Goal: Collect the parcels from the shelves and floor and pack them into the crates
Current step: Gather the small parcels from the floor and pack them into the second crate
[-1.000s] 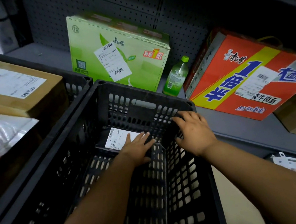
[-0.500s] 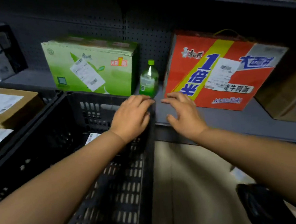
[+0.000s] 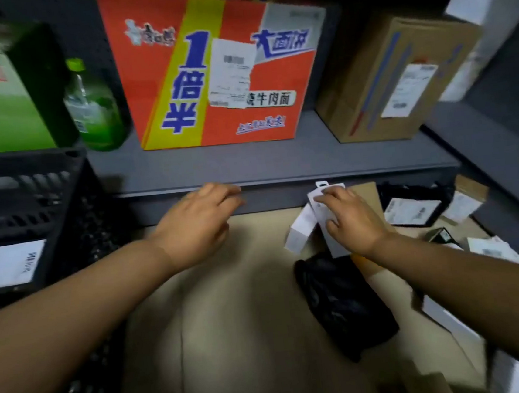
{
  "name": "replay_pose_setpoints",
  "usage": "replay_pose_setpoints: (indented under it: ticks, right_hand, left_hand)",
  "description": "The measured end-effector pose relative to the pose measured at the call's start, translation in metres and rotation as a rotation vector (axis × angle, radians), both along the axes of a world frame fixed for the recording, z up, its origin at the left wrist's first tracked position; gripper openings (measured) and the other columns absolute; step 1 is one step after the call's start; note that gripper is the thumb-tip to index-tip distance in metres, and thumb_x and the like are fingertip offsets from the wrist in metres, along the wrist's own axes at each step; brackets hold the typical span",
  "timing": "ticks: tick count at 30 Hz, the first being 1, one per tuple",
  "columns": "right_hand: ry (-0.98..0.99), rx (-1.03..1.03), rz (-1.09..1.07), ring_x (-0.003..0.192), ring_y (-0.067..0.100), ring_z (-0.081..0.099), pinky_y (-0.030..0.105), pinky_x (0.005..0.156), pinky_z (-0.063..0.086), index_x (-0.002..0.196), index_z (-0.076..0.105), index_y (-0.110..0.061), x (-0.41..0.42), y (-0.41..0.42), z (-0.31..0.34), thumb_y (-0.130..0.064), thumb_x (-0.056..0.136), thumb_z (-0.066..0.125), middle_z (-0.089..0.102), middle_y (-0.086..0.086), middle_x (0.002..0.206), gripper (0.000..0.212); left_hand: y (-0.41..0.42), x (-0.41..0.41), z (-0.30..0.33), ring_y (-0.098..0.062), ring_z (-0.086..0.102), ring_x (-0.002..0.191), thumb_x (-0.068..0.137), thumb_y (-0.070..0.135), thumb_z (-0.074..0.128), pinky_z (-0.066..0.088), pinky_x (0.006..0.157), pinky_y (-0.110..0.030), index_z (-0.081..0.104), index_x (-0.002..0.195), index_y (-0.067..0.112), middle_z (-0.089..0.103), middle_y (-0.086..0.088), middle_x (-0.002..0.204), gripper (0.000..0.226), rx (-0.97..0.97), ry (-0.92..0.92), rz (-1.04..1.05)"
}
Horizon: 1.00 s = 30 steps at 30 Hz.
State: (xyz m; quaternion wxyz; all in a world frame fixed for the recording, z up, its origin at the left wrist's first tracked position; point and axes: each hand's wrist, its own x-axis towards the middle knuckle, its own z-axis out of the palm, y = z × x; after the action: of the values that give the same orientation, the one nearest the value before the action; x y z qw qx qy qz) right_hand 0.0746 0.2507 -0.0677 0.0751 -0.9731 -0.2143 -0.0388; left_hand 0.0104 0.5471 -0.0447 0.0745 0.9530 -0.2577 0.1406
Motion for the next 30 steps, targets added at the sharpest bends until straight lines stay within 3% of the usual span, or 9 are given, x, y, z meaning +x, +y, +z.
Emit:
replay_pose_setpoints:
  ticks: [4, 6, 10, 14, 20, 25, 28, 30]
  right_hand:
    - [0.126, -0.077, -0.155, 0.117, 0.029, 0.047, 0.035, 0.096, 0.041, 0.128, 0.052, -0.014, -0.034, -0.047, -0.046, -0.015, 0.080, 0.058, 0.050, 0.009, 0.125, 0.048]
    - [0.223, -0.163, -0.252, 0.115, 0.027, 0.048, 0.033, 0.090, 0.043, 0.131, 0.045, -0.017, -0.054, -0.061, -0.067, -0.030, 0.084, 0.058, 0.048, 0.007, 0.125, 0.051]
    - [0.520, -0.273, -0.494, 0.120, 0.029, 0.043, 0.040, 0.093, 0.043, 0.137, 0.028, -0.015, -0.081, -0.070, -0.097, -0.067, 0.074, 0.060, 0.040, 0.009, 0.132, 0.087]
    - [0.680, -0.256, -0.586, 0.127, 0.030, 0.038, 0.042, 0.099, 0.042, 0.146, 0.006, -0.009, -0.092, -0.062, -0.113, -0.075, 0.063, 0.064, 0.032, 0.012, 0.142, 0.122]
    - [0.606, -0.315, -0.452, 0.123, 0.028, 0.037, 0.040, 0.092, 0.046, 0.148, -0.001, -0.012, -0.098, -0.041, -0.124, -0.060, 0.062, 0.074, 0.031, 0.011, 0.139, 0.124]
    - [0.489, -0.259, -0.232, 0.120, 0.025, 0.037, 0.038, 0.088, 0.046, 0.147, 0.000, -0.018, -0.102, -0.011, -0.127, -0.062, 0.057, 0.073, 0.032, 0.006, 0.136, 0.124]
    - [0.292, -0.175, -0.065, 0.115, 0.022, 0.042, 0.033, 0.084, 0.044, 0.145, 0.009, -0.017, -0.098, 0.009, -0.115, -0.067, 0.059, 0.066, 0.037, 0.005, 0.134, 0.114]
    - [0.147, -0.146, 0.030, 0.115, 0.021, 0.044, 0.031, 0.086, 0.043, 0.147, 0.011, -0.015, -0.092, 0.021, -0.102, -0.069, 0.064, 0.060, 0.039, 0.007, 0.137, 0.111]
  left_hand:
    - [-0.039, 0.000, -0.028, -0.029, 0.044, 0.124, 0.076, 0.013, 0.061, 0.042, 0.095, -0.037, 0.052, 0.129, 0.016, 0.046, -0.009, 0.138, 0.053, 0.028, 0.093, -0.054]
    - [-0.055, 0.001, -0.041, -0.028, 0.039, 0.129, 0.079, 0.014, 0.059, 0.039, 0.100, -0.036, 0.050, 0.132, 0.016, 0.041, -0.009, 0.143, 0.053, 0.031, 0.124, -0.090]
    - [-0.074, -0.001, -0.063, -0.023, 0.025, 0.137, 0.084, 0.021, 0.057, 0.031, 0.106, -0.033, 0.044, 0.137, 0.022, 0.030, -0.004, 0.150, 0.055, 0.031, 0.171, -0.092]
    - [-0.079, -0.005, -0.078, -0.021, 0.021, 0.138, 0.086, 0.022, 0.056, 0.029, 0.107, -0.031, 0.042, 0.139, 0.024, 0.026, -0.002, 0.152, 0.055, 0.024, 0.232, -0.075]
    - [-0.067, -0.009, -0.089, -0.021, 0.019, 0.139, 0.085, 0.025, 0.056, 0.028, 0.106, -0.030, 0.039, 0.140, 0.024, 0.024, -0.002, 0.152, 0.058, 0.077, 0.279, -0.019]
    - [-0.044, -0.010, -0.094, -0.022, 0.014, 0.138, 0.085, 0.034, 0.056, 0.027, 0.106, -0.034, 0.033, 0.142, 0.025, 0.023, -0.002, 0.151, 0.062, 0.165, 0.372, 0.145]
    - [-0.029, -0.007, -0.092, -0.023, 0.021, 0.134, 0.086, 0.042, 0.057, 0.028, 0.106, -0.035, 0.032, 0.143, 0.023, 0.034, -0.002, 0.146, 0.065, 0.051, 0.494, 0.269]
    - [-0.020, -0.004, -0.087, -0.027, 0.031, 0.132, 0.086, 0.044, 0.059, 0.031, 0.106, -0.035, 0.031, 0.144, 0.016, 0.040, -0.007, 0.144, 0.070, -0.131, 0.597, 0.360]
